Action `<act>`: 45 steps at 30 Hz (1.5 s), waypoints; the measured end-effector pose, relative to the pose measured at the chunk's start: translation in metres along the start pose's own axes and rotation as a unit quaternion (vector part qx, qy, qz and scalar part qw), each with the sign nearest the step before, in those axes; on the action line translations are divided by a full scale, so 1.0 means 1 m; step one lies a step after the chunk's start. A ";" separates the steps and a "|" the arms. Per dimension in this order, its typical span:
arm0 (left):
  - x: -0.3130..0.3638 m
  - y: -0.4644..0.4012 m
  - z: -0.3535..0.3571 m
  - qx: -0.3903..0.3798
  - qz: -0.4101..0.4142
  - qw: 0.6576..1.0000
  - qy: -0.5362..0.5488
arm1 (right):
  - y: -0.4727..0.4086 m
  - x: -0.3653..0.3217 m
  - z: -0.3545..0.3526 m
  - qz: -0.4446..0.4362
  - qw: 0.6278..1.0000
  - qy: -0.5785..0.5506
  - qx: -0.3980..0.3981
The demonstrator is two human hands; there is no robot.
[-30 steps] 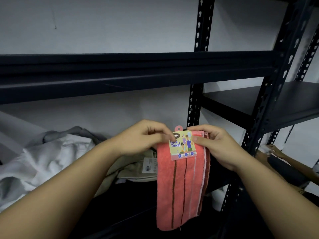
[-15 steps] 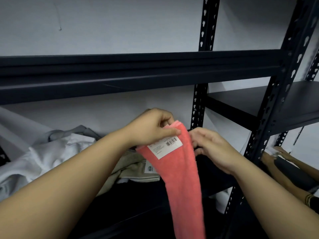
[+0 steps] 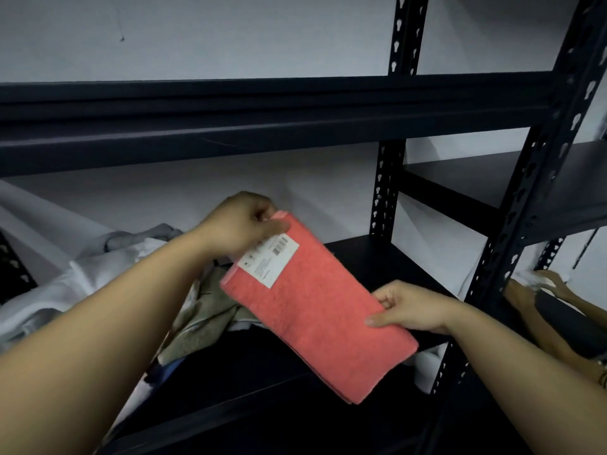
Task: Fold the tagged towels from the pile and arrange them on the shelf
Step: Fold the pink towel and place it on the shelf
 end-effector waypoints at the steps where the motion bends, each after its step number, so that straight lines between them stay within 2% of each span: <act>1: -0.017 0.003 0.002 -0.002 -0.029 1.000 0.011 | -0.001 0.009 -0.005 0.018 1.000 -0.012 0.001; 4: -0.073 0.020 0.018 -0.024 -0.143 0.987 0.061 | -0.009 0.025 -0.027 0.059 0.996 -0.040 0.048; 7: -0.107 0.042 0.039 -0.038 -0.195 0.979 0.050 | -0.022 0.030 -0.048 0.075 0.987 -0.085 0.117; 12: -0.124 0.069 0.072 -0.047 -0.218 0.974 0.041 | -0.052 0.027 -0.071 0.061 0.968 -0.069 0.233; 14: -0.125 0.070 0.080 -0.040 -0.203 0.978 0.022 | -0.065 0.027 -0.078 0.052 0.959 -0.048 0.275; 16: -0.121 0.069 0.082 -0.005 -0.181 0.983 -0.026 | -0.076 0.028 -0.082 0.047 0.949 -0.022 0.310; 19: -0.120 0.074 0.080 0.087 -0.168 0.979 -0.079 | -0.083 0.028 -0.076 0.038 0.940 0.047 0.336; 22: -0.115 0.078 0.088 0.118 -0.081 0.978 -0.149 | -0.084 0.020 -0.054 -0.019 0.934 0.161 0.318; 25: -0.100 0.083 0.105 0.121 -0.009 0.972 -0.200 | -0.080 0.011 -0.014 -0.080 0.934 0.227 0.263; 27: -0.092 0.087 0.123 0.076 0.003 0.978 -0.195 | -0.077 0.006 0.014 -0.106 0.933 0.258 0.227; 30: -0.097 0.093 0.153 -0.028 -0.038 0.983 -0.180 | -0.077 -0.008 0.054 -0.128 0.940 0.257 0.184; 32: -0.103 0.100 0.165 -0.067 -0.043 0.977 -0.199 | -0.079 -0.020 0.075 -0.139 0.943 0.249 0.169; 38: -0.116 0.108 0.171 -0.106 -0.040 0.970 -0.216 | -0.085 -0.005 0.106 -0.103 0.907 0.402 0.077; 45: -0.117 0.109 0.171 -0.100 -0.038 0.972 -0.208 | -0.075 0.053 0.018 -0.006 0.894 0.437 0.096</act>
Point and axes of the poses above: each hand's wrist, its own y-axis away from the middle knuckle, its own z-axis out of the palm, x = y × z, the point moved 7 cm from there along -y, towards the middle knuckle, and after that the axes turned 10 degrees about x, right-handed, at the moved point
